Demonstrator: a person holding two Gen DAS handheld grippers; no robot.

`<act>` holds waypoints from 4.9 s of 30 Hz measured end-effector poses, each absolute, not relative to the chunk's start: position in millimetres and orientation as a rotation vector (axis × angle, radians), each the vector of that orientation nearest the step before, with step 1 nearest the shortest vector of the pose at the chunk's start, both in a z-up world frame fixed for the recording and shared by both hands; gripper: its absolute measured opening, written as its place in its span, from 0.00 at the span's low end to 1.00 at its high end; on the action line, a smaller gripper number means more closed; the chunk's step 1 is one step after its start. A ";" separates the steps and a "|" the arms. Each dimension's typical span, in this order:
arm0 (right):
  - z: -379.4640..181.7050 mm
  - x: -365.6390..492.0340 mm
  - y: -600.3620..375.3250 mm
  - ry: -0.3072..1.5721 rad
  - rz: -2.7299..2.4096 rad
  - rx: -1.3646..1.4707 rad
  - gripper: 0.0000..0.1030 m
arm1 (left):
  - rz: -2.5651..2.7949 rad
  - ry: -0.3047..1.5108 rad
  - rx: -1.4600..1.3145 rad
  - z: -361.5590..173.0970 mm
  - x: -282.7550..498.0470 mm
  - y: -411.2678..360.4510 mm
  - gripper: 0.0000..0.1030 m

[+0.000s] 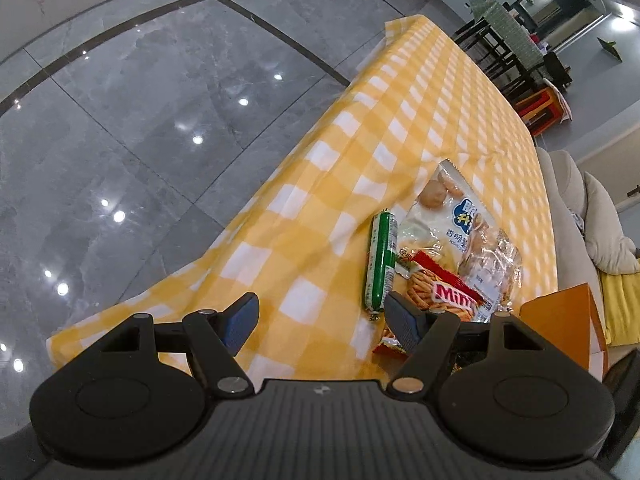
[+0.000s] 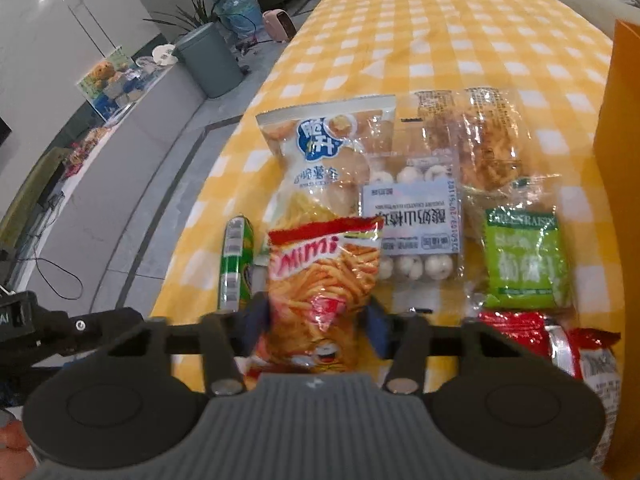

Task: Organize snacks
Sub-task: 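Grasp the red Mimi bag with right tool while left grasps green sausage stick, then lower the Mimi bag into the box and open right tool while left carries stick, then lower the green sausage stick into the box and open the left tool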

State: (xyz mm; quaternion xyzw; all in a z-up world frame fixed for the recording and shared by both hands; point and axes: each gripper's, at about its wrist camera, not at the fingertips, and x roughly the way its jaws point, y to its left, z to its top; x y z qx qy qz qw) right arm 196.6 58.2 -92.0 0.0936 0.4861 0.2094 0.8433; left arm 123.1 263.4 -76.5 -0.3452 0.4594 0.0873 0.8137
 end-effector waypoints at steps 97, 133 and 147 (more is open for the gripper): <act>-23.4 138.2 -207.8 1.124 0.137 -0.186 0.44 | -0.356 0.847 -0.660 5.6 140.1 27.4 0.23; -43.4 139.8 -204.7 1.198 0.264 -0.113 0.00 | -0.353 0.859 -0.647 15.3 132.0 34.9 0.23; -48.4 184.5 -175.6 1.273 0.217 0.070 0.00 | -0.384 0.860 -0.613 22.7 125.8 29.4 0.23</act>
